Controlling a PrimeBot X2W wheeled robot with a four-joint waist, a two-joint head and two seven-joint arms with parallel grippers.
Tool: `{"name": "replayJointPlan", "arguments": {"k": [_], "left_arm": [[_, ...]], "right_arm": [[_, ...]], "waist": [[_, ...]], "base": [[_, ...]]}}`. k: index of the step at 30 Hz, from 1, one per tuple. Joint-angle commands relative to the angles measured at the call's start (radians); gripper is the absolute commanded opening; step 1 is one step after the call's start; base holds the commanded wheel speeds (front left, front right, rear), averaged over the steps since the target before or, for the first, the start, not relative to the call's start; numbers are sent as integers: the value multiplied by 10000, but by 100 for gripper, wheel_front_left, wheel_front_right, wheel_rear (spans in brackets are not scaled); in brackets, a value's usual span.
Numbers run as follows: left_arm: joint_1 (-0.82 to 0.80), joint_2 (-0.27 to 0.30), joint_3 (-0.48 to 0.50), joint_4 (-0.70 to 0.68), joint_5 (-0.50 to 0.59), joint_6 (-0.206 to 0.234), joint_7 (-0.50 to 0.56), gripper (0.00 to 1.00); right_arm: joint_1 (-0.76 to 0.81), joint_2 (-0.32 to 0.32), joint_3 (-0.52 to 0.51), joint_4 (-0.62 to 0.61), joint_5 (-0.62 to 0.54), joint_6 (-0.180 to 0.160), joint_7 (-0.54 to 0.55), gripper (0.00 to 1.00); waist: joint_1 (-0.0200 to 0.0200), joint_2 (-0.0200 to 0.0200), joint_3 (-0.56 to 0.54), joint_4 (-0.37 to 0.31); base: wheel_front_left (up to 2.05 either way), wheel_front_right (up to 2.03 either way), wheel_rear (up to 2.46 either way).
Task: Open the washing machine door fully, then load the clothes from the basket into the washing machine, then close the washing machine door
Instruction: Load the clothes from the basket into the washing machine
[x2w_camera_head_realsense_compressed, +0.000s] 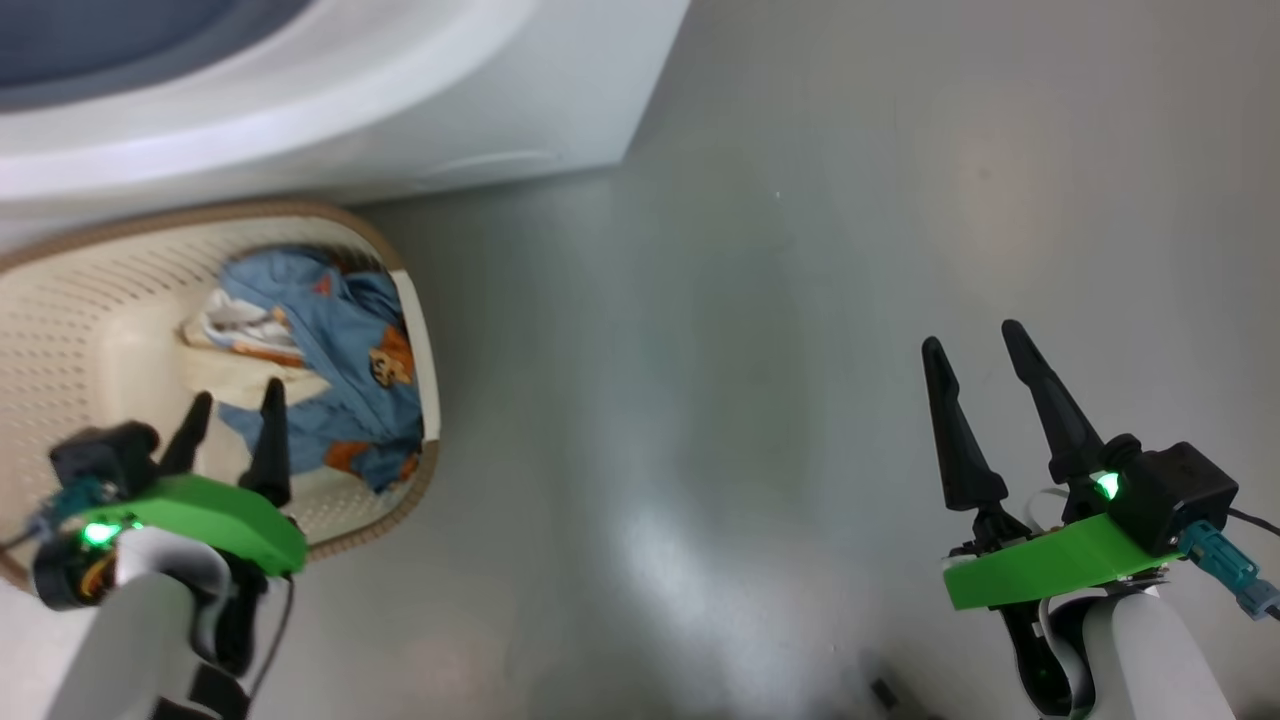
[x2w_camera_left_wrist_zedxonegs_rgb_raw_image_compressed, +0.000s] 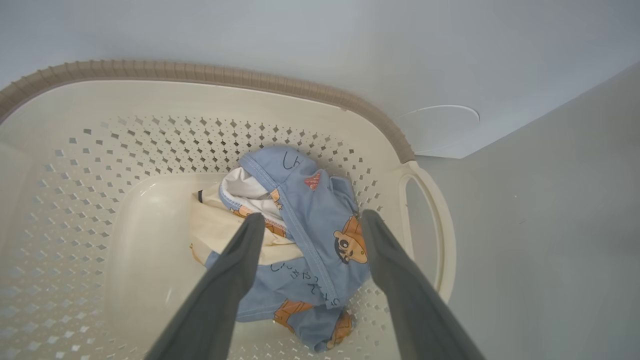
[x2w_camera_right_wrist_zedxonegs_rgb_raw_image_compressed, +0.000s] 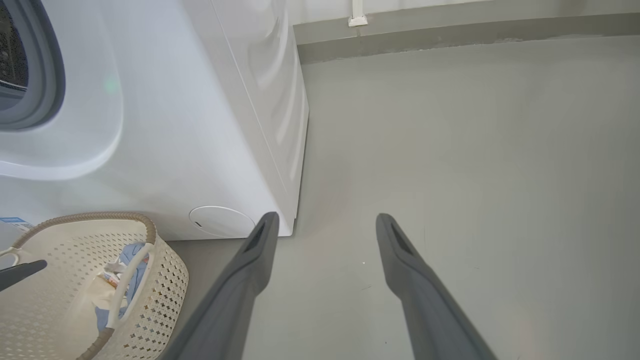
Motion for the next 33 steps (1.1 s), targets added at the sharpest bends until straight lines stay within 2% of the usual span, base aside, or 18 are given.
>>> {"name": "replayJointPlan", "arguments": {"k": [1, 7, 20, 33], "left_arm": [[-67, 488, 124, 92, -224, -18, -50, 100], [-939, 1156, -578, 835, -1169, -19, 209, 100], [-2268, 2106, -1772, 1561, -2759, -20, 1195, 100], [-3411, 2683, -2572, 1512, -3985, -21, 2103, 100]], "right_arm": [[35, -24, 280, -245, 174, 27, -119, 100], [-60, -24, 366, -284, 375, 27, -119, 100], [-360, -24, 674, -244, 833, 27, -119, 100], [-450, -24, 835, -262, 1179, 27, -119, 100]], "waist": [[0, -1, 670, -259], [0, -1, 1232, -379], [0, -1, 2434, -608], [0, -1, 3316, -780]], "base": [[0, 0, 0], [0, 0, 0], [0, 0, 0], [0, 0, 0]]}}
